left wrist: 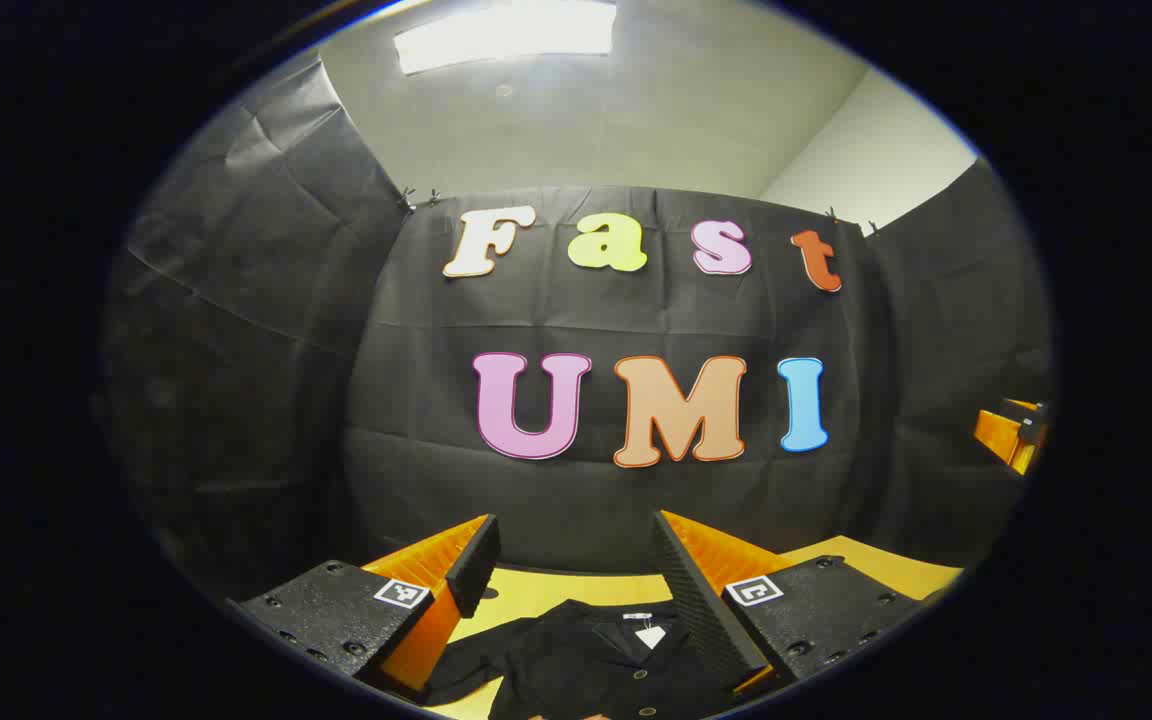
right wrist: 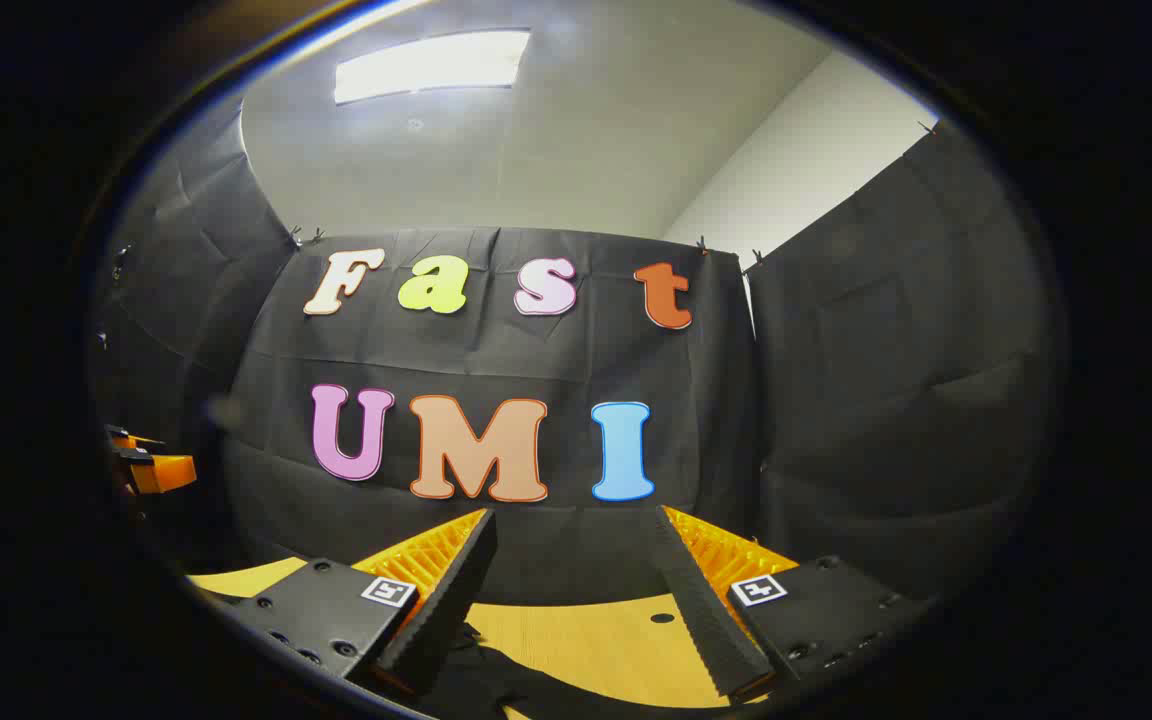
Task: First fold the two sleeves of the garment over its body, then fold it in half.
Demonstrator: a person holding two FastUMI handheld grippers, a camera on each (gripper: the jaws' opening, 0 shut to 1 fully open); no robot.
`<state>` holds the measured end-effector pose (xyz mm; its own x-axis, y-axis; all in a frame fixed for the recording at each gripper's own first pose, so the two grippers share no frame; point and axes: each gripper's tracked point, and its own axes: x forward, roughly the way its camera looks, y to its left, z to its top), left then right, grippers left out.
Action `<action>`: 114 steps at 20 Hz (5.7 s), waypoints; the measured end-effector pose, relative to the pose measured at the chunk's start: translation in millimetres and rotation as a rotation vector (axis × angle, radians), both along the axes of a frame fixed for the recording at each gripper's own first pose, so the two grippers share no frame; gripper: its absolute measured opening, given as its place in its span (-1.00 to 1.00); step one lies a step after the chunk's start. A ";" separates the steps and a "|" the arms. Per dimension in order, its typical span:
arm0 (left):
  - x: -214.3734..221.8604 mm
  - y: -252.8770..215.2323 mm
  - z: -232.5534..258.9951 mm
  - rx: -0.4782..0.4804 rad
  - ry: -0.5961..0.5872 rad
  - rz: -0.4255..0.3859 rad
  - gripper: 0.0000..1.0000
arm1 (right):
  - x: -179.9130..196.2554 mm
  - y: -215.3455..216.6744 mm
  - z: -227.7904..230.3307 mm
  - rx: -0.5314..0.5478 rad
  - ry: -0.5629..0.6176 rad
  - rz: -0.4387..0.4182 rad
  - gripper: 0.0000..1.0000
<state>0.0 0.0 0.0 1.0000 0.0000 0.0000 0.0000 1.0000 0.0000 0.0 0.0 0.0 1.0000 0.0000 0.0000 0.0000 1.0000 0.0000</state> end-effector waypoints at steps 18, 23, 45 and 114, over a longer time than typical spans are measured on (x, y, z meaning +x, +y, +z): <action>-7.1 32.5 22.6 0.088 -0.056 0.078 0.82 | 33.4 19.5 1.6 0.046 -0.002 0.073 0.96; -5.5 24.2 26.8 0.085 -0.057 0.054 0.82 | 31.1 23.5 -3.8 0.010 0.016 0.078 0.96; -14.2 42.0 4.2 0.003 -0.010 0.096 0.84 | 23.1 -22.2 -34.4 0.008 0.120 -0.026 0.92; -46.7 65.9 7.8 0.088 0.010 0.240 0.82 | -34.1 -147.2 -363.2 0.157 1.052 0.212 -0.95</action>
<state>-46.7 65.9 7.8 0.9713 0.2379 0.0007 -0.2370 0.9675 0.0883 -34.1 -147.2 -363.2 0.4783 0.2480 -0.8425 -0.0981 0.9684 0.2293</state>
